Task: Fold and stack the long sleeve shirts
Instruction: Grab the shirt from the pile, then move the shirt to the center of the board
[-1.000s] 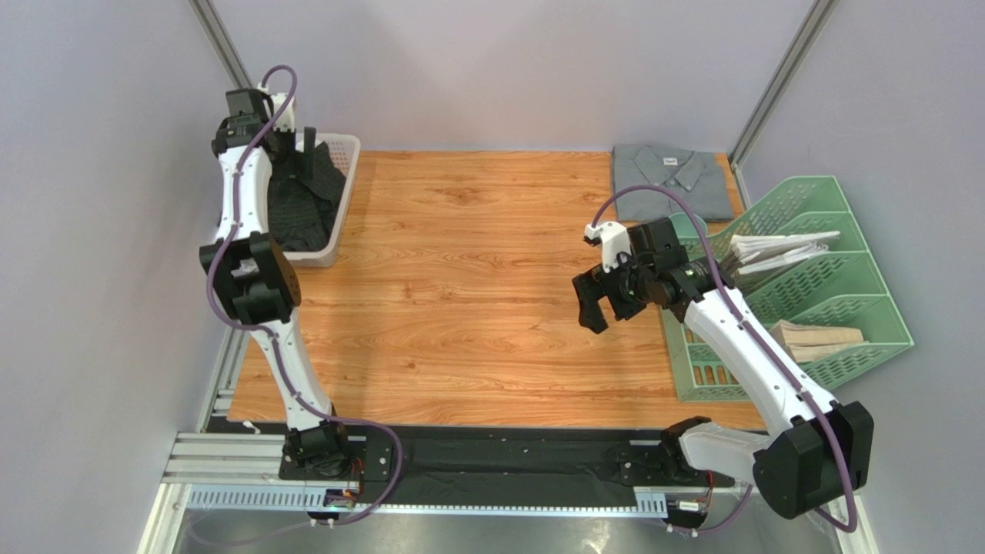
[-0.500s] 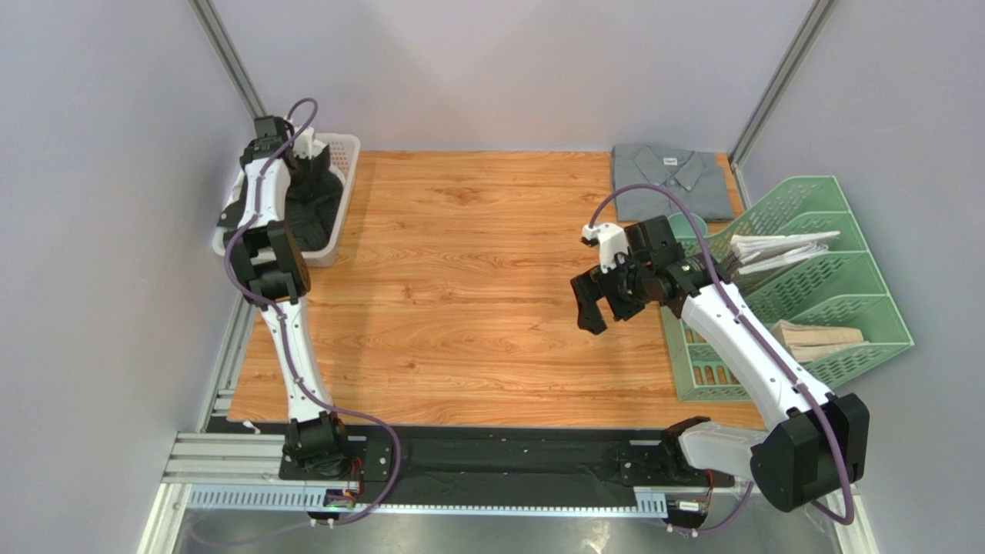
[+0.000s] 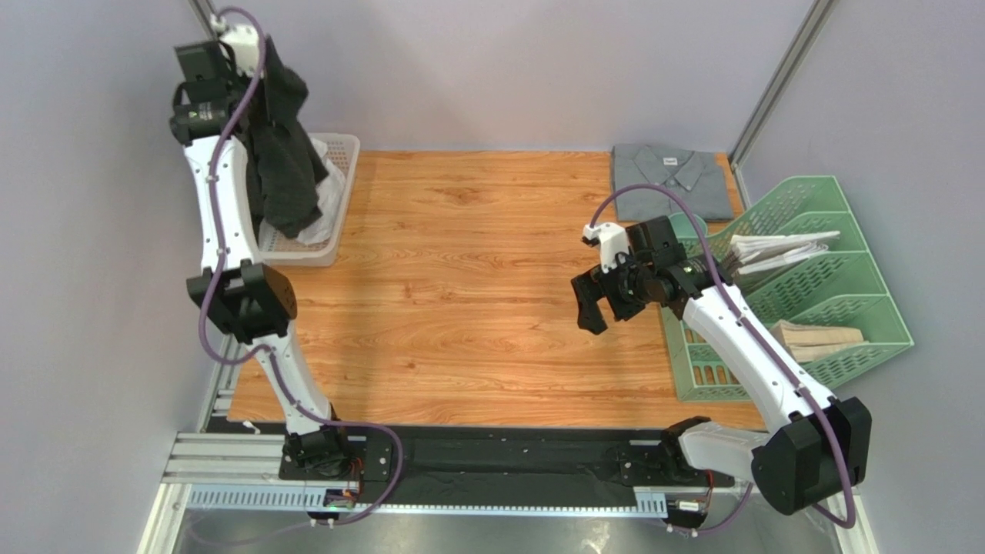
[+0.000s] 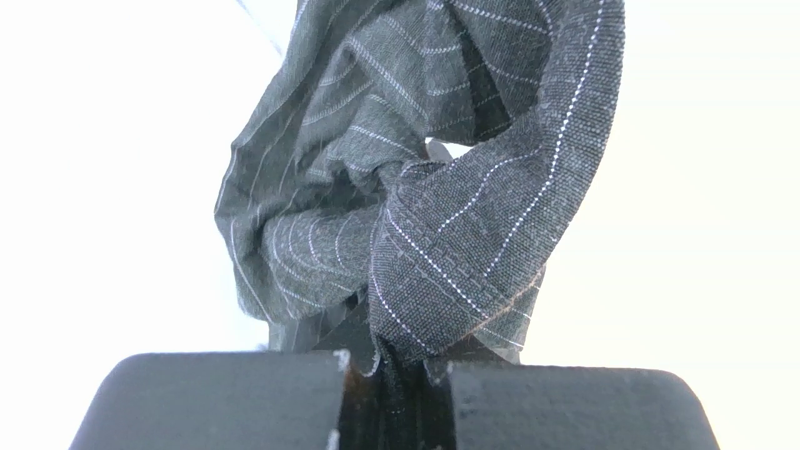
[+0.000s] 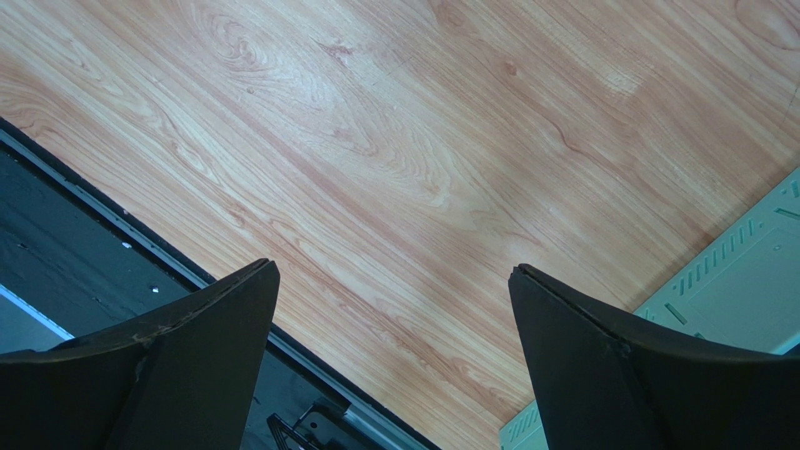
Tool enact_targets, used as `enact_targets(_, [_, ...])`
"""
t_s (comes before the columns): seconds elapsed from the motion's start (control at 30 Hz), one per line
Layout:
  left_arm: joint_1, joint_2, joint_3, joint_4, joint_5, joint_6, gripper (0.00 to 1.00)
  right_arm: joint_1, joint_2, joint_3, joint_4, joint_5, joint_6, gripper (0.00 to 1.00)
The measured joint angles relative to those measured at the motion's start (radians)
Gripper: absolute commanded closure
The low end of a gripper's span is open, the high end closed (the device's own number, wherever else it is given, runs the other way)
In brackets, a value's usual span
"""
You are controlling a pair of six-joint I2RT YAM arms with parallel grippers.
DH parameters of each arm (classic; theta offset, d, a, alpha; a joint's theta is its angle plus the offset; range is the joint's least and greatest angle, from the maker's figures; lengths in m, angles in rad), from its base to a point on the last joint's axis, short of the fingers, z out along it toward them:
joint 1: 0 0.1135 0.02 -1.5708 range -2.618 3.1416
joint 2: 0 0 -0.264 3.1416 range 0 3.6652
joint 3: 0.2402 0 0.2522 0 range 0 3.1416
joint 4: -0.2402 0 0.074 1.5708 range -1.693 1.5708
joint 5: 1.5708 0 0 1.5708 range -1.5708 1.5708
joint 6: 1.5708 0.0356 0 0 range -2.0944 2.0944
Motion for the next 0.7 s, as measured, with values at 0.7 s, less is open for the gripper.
enact_targets(0.7, [-0.332, -0.289, 0.211, -0.013, 0.127, -0.176, 1.00, 0.000, -0.013, 0.002, 0.000, -0.019, 0.000, 0.00])
